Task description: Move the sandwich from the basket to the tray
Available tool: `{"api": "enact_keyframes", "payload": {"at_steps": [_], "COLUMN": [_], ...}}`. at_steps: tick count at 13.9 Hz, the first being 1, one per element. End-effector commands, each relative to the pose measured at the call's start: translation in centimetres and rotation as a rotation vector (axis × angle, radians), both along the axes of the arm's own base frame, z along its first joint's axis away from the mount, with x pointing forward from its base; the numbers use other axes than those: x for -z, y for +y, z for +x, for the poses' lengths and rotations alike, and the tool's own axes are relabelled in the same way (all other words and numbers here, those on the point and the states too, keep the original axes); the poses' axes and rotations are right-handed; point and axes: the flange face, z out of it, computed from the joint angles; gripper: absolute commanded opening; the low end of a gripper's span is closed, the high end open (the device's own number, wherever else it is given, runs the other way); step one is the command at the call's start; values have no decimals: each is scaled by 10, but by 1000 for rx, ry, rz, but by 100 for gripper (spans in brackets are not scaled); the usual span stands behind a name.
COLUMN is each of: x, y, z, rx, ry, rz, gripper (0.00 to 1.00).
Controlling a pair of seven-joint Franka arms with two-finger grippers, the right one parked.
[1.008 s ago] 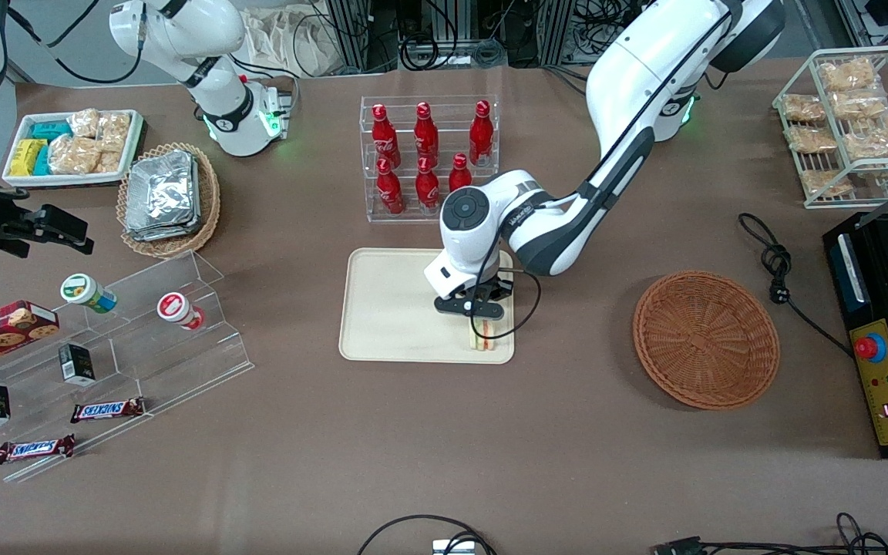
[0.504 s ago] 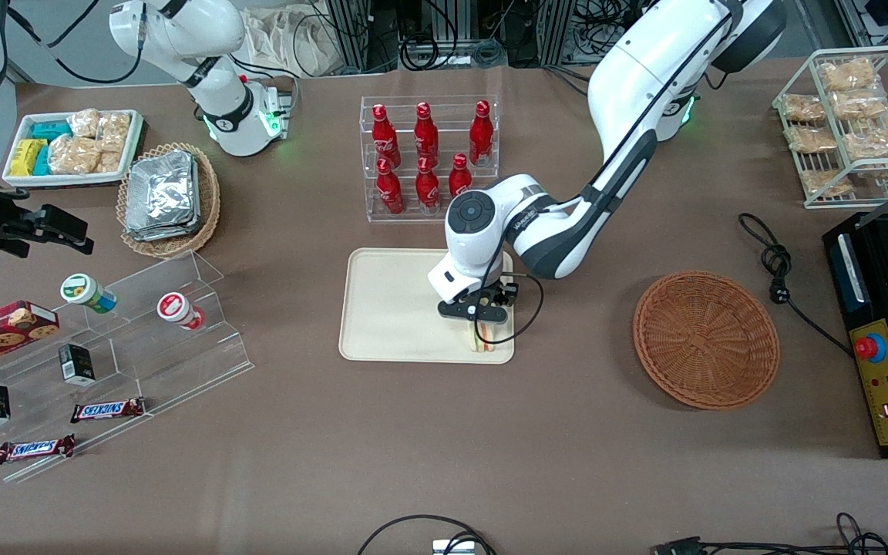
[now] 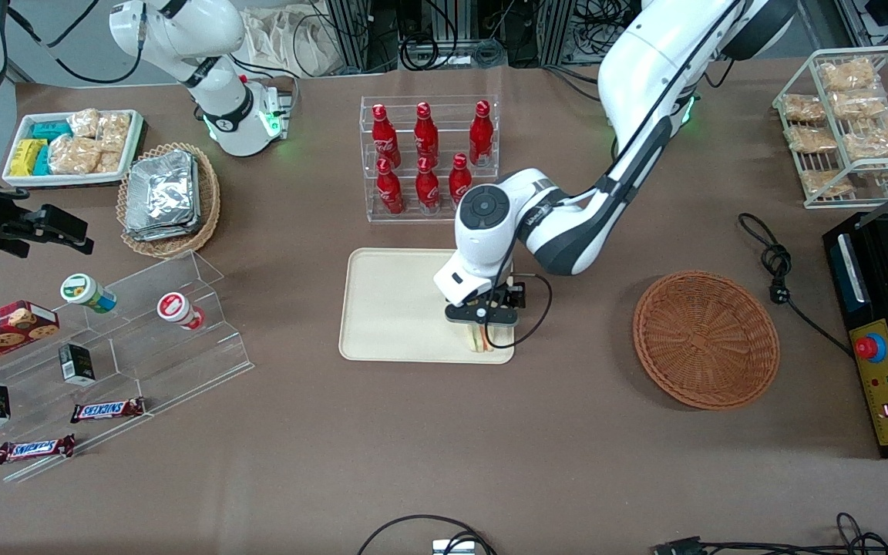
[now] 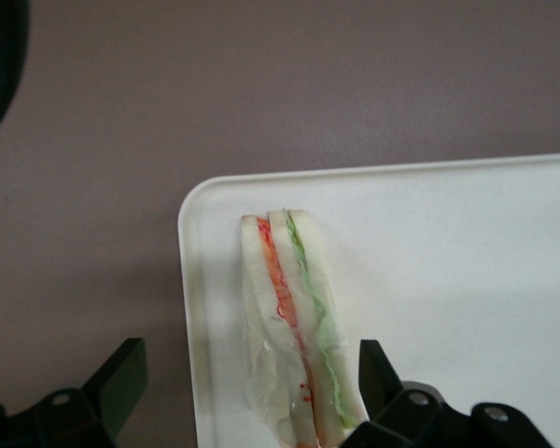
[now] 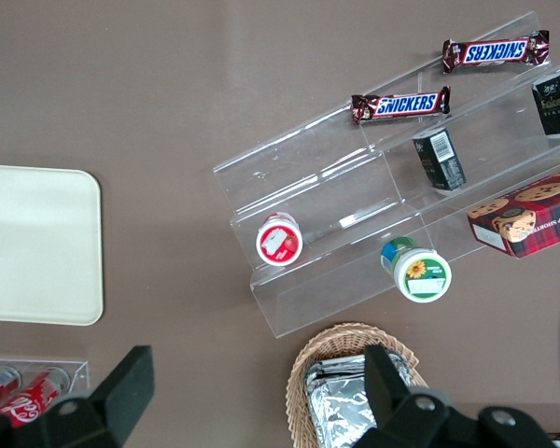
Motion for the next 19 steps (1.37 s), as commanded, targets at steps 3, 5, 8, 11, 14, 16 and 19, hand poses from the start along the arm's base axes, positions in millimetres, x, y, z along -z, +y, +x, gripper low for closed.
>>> {"api": "enact_keyframes", "payload": {"at_steps": [3, 5, 8, 11, 14, 16, 19], "x": [-60, -81, -128, -181, -221, -237, -257], "y": [55, 96, 164, 237, 306, 348, 393], "z": [27, 47, 71, 69, 53, 38, 22], "rx": [-40, -32, -77, -49, -133, -120, -133], "ry": [-3, -17, -23, 19, 75, 72, 84], "rz": [-72, -98, -155, -103, -59, -42, 16], "gripper": [100, 100, 100, 100, 100, 100, 100]}}
